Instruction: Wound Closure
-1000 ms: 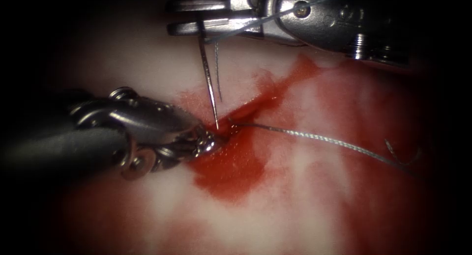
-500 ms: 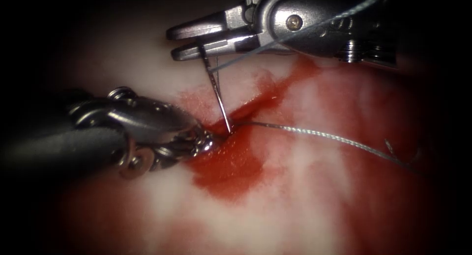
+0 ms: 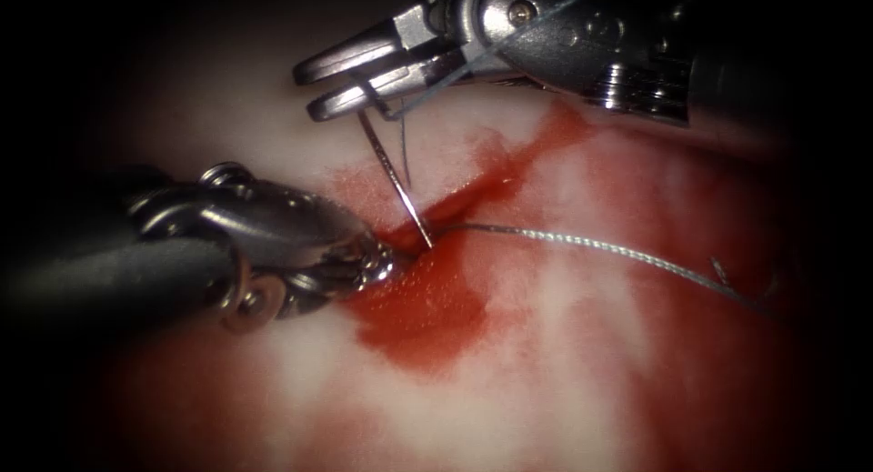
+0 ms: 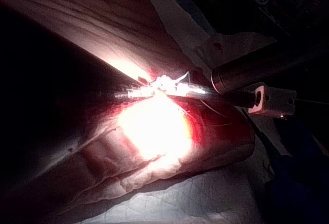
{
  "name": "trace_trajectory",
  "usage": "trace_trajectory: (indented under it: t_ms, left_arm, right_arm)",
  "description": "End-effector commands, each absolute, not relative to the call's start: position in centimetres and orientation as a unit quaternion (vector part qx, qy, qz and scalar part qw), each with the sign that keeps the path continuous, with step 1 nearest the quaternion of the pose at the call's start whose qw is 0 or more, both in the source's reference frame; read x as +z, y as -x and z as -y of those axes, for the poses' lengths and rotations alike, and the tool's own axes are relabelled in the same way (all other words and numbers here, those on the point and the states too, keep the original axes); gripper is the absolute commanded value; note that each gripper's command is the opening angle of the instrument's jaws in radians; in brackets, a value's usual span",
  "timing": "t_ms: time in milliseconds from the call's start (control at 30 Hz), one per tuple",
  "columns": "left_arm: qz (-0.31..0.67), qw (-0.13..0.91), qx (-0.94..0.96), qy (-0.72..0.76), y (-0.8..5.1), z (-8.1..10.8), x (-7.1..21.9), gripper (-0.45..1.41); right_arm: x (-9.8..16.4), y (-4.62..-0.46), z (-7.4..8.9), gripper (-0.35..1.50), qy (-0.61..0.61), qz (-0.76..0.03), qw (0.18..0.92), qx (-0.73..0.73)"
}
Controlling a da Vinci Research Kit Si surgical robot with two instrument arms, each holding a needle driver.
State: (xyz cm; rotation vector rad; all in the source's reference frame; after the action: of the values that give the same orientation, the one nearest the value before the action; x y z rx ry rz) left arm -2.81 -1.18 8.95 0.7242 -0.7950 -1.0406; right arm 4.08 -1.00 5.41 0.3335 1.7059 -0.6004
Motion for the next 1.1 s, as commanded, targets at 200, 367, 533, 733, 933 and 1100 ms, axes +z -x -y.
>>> trace_trajectory:
  t_ms: [200,367,533,733,933,1100]
  left_arm:
    - [0.363,0.733,-0.471,-0.329,2.86,1.08,8.92,-0.45]
    - [0.363,0.733,-0.471,-0.329,2.86,1.09,8.92,-0.45]
    - [0.363,0.733,-0.471,-0.331,2.86,1.09,8.92,-0.45]
    - [0.363,0.733,-0.47,-0.331,2.86,1.09,8.92,-0.45]
    - [0.363,0.733,-0.47,-0.331,2.87,1.09,8.92,-0.45]
    - [0.363,0.733,-0.469,-0.332,2.87,1.09,8.92,-0.45]
  right_arm:
    - [5.37,-4.21,0.92,-0.35,-0.156,-0.739,0.595,-0.276]
    - [5.4,-4.2,0.93,-0.35,-0.157,-0.737,0.594,-0.282]
    - [5.43,-4.18,0.9,-0.35,-0.155,-0.736,0.595,-0.282]
    - [5.43,-4.17,0.9,-0.35,-0.175,-0.731,0.603,-0.266]
    - [5.41,-4.17,0.86,-0.35,-0.177,-0.732,0.604,-0.262]
    - [5.4,-4.17,0.82,-0.35,-0.187,-0.729,0.611,-0.247]
